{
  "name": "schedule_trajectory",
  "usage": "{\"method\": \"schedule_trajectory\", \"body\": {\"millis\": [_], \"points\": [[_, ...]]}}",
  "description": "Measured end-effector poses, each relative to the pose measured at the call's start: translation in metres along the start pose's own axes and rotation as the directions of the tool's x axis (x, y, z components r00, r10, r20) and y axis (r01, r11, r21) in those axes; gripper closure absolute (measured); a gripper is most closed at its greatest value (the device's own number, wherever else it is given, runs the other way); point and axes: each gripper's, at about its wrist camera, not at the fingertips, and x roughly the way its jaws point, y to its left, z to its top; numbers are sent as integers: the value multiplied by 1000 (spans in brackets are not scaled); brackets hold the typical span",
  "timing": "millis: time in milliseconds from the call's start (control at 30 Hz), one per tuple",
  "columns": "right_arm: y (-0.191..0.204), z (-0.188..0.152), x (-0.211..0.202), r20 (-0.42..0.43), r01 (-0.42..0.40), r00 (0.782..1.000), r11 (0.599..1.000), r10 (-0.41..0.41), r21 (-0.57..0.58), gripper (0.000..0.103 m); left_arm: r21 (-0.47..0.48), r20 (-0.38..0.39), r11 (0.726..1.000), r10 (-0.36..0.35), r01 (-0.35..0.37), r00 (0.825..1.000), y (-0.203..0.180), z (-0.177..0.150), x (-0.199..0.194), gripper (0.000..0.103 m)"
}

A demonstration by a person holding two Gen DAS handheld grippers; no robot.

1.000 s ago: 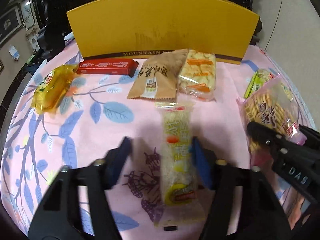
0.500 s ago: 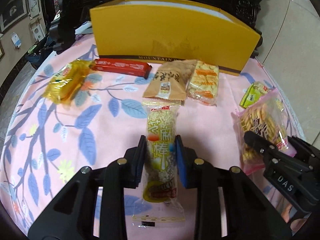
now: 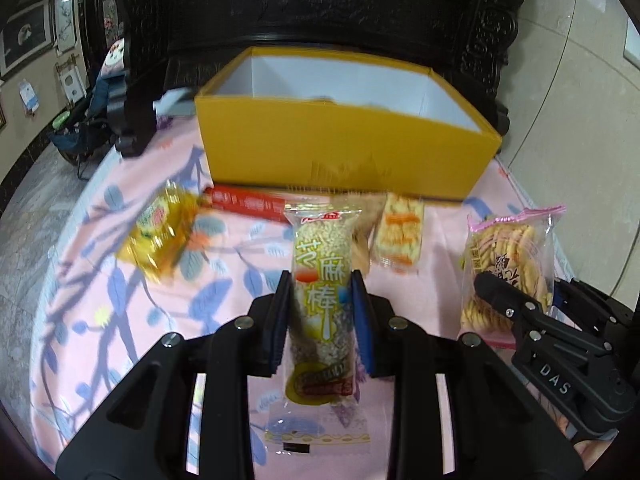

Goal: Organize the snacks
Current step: 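Drop both bags into the yellow box, opening both tools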

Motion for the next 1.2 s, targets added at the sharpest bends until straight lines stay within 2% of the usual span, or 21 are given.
{"method": "schedule_trajectory", "body": {"millis": [267, 433, 567, 700, 967, 1000, 1033, 1067, 1100, 1200], "points": [[6, 23, -1, 28, 0, 1000, 1000, -1, 5, 67, 31, 69, 999, 8, -10, 998, 2, 42, -15, 75], [9, 60, 0, 54, 3, 999, 1000, -3, -4, 67, 30, 96, 999, 15, -18, 995, 5, 83, -13, 75], [11, 109, 7, 76, 8, 997, 1000, -8, -1, 67, 6, 62, 1000, 5, -5, 998, 9, 127, 9, 75], [10, 155, 25, 89, 33, 995, 999, -36, 29, 67, 3, 35, 998, 56, -56, 998, 9, 165, 43, 74], [-6, 186, 58, 93, 55, 994, 995, -63, 85, 67, -43, -32, 994, 102, -103, 994, 28, 198, 96, 74], [-10, 191, 63, 101, 56, 993, 994, -66, 95, 67, -49, -44, 994, 100, -102, 994, 30, 200, 100, 64], [-12, 195, 69, 97, 70, 992, 993, -80, 97, 55, -58, -61, 994, 94, -97, 994, 32, 202, 105, 46], [-15, 198, 73, 88, 87, 992, 992, -95, 95, 44, -77, -92, 992, 93, -100, 991, 37, 205, 111, 2], [-17, 201, 75, 88, 98, 990, 991, -106, 94, 31, -101, -94, 990, 92, -102, 991, 41, 205, 112, 2], [-22, 201, 72, 89, 103, 990, 993, -108, 63, 31, -150, -63, 985, 82, -90, 995, 51, 201, 109, 2]]}}
